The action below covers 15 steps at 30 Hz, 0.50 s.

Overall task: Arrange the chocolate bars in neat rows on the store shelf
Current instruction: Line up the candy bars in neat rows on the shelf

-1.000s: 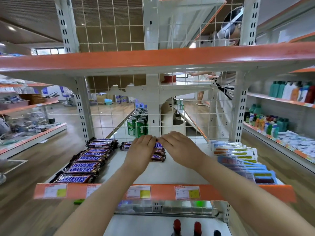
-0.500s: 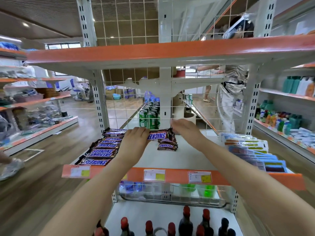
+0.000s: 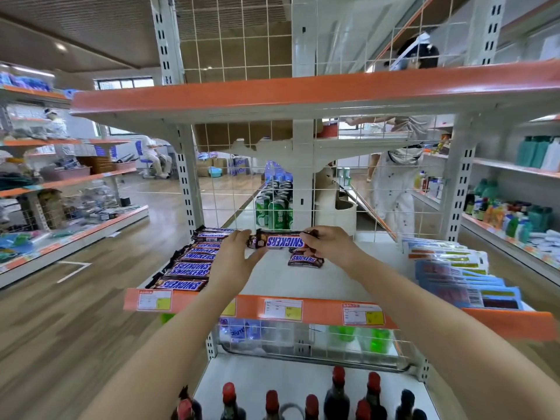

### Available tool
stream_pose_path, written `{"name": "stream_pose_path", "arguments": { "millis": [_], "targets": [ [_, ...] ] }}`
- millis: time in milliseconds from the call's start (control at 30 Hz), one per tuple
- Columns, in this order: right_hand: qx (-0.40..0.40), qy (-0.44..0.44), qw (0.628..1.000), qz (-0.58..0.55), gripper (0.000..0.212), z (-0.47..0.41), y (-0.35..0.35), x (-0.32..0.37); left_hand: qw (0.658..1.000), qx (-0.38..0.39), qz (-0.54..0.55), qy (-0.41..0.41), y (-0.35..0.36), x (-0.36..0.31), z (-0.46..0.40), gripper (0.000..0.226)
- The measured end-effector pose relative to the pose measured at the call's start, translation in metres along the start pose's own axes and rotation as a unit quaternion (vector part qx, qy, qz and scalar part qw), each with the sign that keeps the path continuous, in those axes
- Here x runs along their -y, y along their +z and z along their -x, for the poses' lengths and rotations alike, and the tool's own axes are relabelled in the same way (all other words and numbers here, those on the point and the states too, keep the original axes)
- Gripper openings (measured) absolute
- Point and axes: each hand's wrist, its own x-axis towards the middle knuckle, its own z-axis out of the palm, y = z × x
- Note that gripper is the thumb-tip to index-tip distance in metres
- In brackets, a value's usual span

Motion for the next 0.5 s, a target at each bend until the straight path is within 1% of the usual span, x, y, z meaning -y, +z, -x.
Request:
{"name": "stream_pose_path", "arguments": {
  "millis": [67, 133, 200, 267, 300, 367, 433, 500],
  "targets": [
    [-0.008, 0.008, 1.0, -0.011, 0.011, -0.001, -0.003, -0.003, 0.996, 0.007, 0.066, -0.058, -0.001, 0.003, -0.001, 0.046],
    [-0.013, 0.018, 1.0, -0.014, 0.011, -0.002, -0.005, -0.005, 0.983, 0.021, 0.132, -0.124, -0.001, 0.0, 0.0, 0.045],
    [-0.013, 0.028, 0.999, -0.027, 0.01, -0.001, -0.005, -0.007, 0.961, 0.041, 0.213, -0.17, 0.0, -0.003, 0.0, 0.045],
    [-0.005, 0.032, 0.998, -0.046, 0.009, -0.001, -0.005, -0.009, 0.928, 0.059, 0.303, -0.208, 0.0, -0.006, 0.002, 0.043],
    [0.002, 0.034, 0.998, -0.053, 0.012, -0.001, -0.005, -0.01, 0.914, 0.072, 0.332, -0.223, 0.0, -0.008, 0.003, 0.042],
    [0.011, 0.039, 0.997, -0.06, 0.02, -0.001, -0.005, -0.011, 0.895, 0.091, 0.365, -0.238, 0.002, -0.01, 0.004, 0.041],
    [0.024, 0.045, 0.997, -0.059, 0.013, -0.002, -0.003, -0.012, 0.889, 0.097, 0.379, -0.236, 0.003, -0.013, 0.007, 0.039],
    [0.045, 0.051, 0.996, -0.059, 0.012, -0.003, -0.001, -0.012, 0.886, 0.095, 0.389, -0.233, 0.005, -0.015, 0.008, 0.033]
  ]
}}
